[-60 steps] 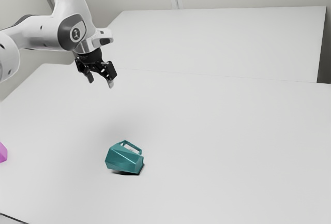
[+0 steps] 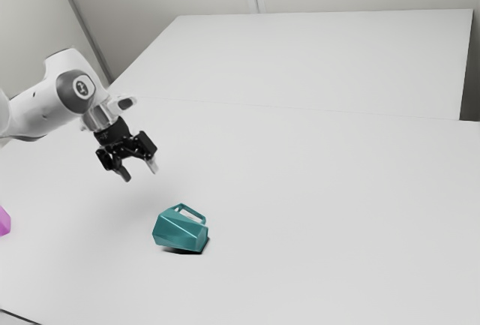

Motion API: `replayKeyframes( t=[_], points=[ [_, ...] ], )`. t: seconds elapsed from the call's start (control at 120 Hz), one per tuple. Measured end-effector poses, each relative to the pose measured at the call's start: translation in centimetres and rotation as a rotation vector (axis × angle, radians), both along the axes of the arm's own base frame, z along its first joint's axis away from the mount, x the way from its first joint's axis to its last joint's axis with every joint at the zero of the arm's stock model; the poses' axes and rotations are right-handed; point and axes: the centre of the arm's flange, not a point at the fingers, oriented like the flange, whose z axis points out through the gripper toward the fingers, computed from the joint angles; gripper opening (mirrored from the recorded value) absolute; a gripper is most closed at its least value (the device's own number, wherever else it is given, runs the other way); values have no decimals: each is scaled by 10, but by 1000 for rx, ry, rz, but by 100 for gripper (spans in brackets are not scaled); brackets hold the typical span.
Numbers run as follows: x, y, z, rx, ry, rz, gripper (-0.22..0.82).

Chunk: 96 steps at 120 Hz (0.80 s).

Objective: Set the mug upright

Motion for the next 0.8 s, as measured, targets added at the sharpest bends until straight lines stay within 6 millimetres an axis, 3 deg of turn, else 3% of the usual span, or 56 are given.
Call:
replayKeyframes(
  t=[0.142,0.25,0.542,0.8],
  points=[
    [-14,-18,-24,-98,56,2,60],
    [-26,-19,-40,-144,92,14,60],
    [-39,-25,-60,-200,133,10,60],
    [-46,-17,-65,-273,138,56,60]
  ],
)
